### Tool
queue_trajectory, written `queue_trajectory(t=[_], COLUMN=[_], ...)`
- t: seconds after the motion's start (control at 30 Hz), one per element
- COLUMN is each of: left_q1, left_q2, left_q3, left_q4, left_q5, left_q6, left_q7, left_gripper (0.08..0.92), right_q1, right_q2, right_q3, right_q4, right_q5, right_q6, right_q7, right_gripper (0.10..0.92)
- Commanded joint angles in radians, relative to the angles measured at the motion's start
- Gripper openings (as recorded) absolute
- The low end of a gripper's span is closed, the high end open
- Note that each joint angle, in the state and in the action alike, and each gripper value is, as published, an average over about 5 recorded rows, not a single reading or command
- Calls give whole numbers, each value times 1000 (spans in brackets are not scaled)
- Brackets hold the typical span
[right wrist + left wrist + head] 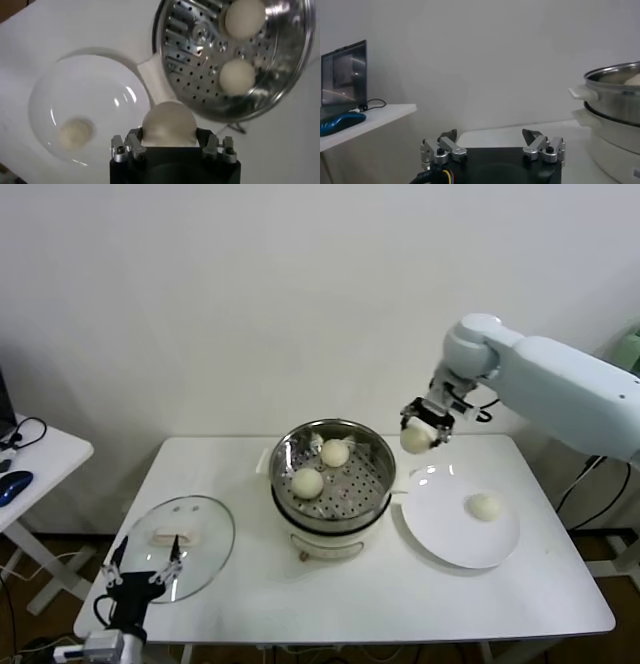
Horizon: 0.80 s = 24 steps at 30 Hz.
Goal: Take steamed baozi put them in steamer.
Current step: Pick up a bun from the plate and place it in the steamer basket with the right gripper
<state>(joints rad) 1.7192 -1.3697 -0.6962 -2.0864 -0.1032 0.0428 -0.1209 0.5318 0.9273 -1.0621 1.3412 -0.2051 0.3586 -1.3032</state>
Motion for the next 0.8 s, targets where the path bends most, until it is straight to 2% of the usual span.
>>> queue_trajectory(t=[0.03, 0.3, 0.8], left_q1=[0, -4, -7], left_q2=[1, 5, 33], left_q3=[1, 3, 6], left_q4=[-5, -2, -15], left_q5=[1, 0, -42], left_q6=[4, 9, 37], left_q7=[0, -1, -1], left_gripper=[823, 823, 823], right_q1=[17, -48, -74], right_q2=[169, 261, 292], right_q3=[-35, -67, -148], right_q4=[138, 108, 41], right_q5=[-135, -155, -119], right_q6=[101, 124, 204], right_q7=[-3, 5, 14], right_gripper=[696, 696, 696])
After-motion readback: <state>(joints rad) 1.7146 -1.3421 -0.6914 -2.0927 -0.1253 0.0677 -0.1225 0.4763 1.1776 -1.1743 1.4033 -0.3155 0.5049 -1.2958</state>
